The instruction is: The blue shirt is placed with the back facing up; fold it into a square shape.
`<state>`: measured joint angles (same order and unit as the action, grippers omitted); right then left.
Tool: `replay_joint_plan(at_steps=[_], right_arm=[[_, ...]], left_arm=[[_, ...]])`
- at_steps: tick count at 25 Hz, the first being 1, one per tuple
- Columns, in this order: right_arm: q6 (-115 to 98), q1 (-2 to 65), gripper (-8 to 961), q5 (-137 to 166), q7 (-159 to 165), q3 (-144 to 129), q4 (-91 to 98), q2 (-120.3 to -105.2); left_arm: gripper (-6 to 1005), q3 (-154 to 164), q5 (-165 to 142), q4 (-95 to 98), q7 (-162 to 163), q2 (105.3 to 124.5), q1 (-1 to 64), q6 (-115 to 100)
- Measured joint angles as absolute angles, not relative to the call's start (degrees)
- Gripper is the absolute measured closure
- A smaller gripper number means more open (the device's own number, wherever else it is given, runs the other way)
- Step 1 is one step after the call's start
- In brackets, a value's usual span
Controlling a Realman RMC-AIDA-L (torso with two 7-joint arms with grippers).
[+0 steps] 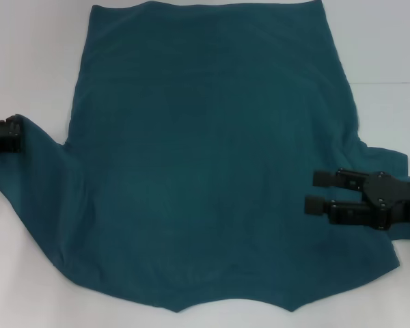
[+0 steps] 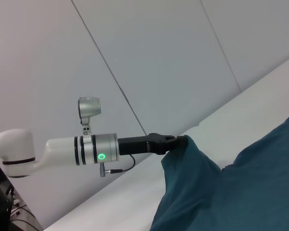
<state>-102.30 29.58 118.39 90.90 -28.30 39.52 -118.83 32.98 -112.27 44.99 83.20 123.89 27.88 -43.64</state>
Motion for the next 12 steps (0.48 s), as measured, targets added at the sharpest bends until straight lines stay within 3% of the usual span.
replay_joint_plan(at_steps=[12], right_arm=[[-102.3, 29.4, 76, 118.4, 90.9, -28.2, 39.5, -118.83]], left_arm=[[1001, 33.8, -112.6, 46.3, 89.8, 123.96, 26.5, -51.5]])
